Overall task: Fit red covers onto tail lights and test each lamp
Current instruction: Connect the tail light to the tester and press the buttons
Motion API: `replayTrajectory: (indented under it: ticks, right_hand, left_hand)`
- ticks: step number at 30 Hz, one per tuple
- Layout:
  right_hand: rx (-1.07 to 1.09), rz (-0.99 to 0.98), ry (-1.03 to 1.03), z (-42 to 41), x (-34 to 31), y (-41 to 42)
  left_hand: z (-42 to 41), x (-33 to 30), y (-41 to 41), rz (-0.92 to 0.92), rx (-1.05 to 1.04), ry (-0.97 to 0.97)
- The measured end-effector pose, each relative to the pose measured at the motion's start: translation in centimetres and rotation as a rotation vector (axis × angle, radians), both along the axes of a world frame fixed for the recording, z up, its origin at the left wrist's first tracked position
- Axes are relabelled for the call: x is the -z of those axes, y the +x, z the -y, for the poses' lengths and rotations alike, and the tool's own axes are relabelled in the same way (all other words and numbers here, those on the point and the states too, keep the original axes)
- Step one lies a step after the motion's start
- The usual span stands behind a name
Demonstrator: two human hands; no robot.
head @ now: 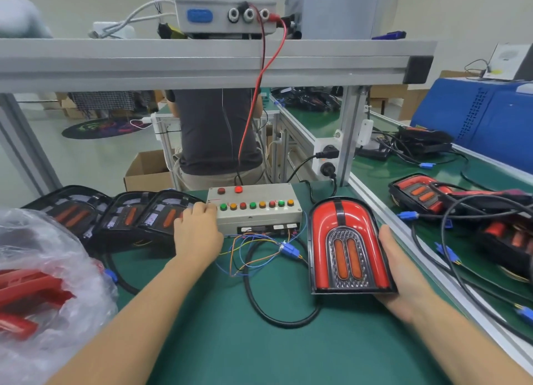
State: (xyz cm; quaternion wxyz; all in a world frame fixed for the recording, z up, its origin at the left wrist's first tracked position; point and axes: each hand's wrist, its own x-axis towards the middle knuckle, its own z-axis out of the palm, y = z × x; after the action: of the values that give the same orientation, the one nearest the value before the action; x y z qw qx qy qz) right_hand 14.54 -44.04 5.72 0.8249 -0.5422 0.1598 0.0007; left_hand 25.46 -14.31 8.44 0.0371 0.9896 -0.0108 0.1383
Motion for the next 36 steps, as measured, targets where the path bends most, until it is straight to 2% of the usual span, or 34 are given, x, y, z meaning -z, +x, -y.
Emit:
replayTrajectory:
  ticks: [8, 16, 23, 26, 30, 33, 36]
  right_hand:
    - [0.015, 0.038, 0.018, 0.1, 0.4, -0.1]
    - [-0.011, -0.003, -0.054, 0.1, 0.6, -0.1]
    - [-0.031, 0.003, -0.070, 0.6, 0.7, -0.3]
    - [-0.037, -0.006, -0.081, 0.4, 0.8, -0.3]
    - [-0.054, -0.008, -0.078, 0.3, 0.6, -0.3]
    - [-0.050, -0.024, -0.087, 0.5, 0.7, -0.3]
    - [-0.060, -0.024, -0.096, 0.5, 0.7, -0.3]
  left_hand:
    - [-0.2, -0.5, 0.4, -0.038, 0.021, 0.018]
    - [-0.1, -1.6, 1.4, 0.000, 0.008, 0.183]
    - [0.6, -1.6, 0.7, 0.008, -0.012, 0.170]
    - [1.8, -1.6, 0.0, 0.018, -0.047, 0.114]
    - [6.1, -0.7, -0.9, 0.074, 0.116, 0.013]
    - [9.3, -0.3, -0.9, -0.078, 0.187, -0.160]
    - [10.7, 0.0, -0.5, -0.194, 0.149, -0.177]
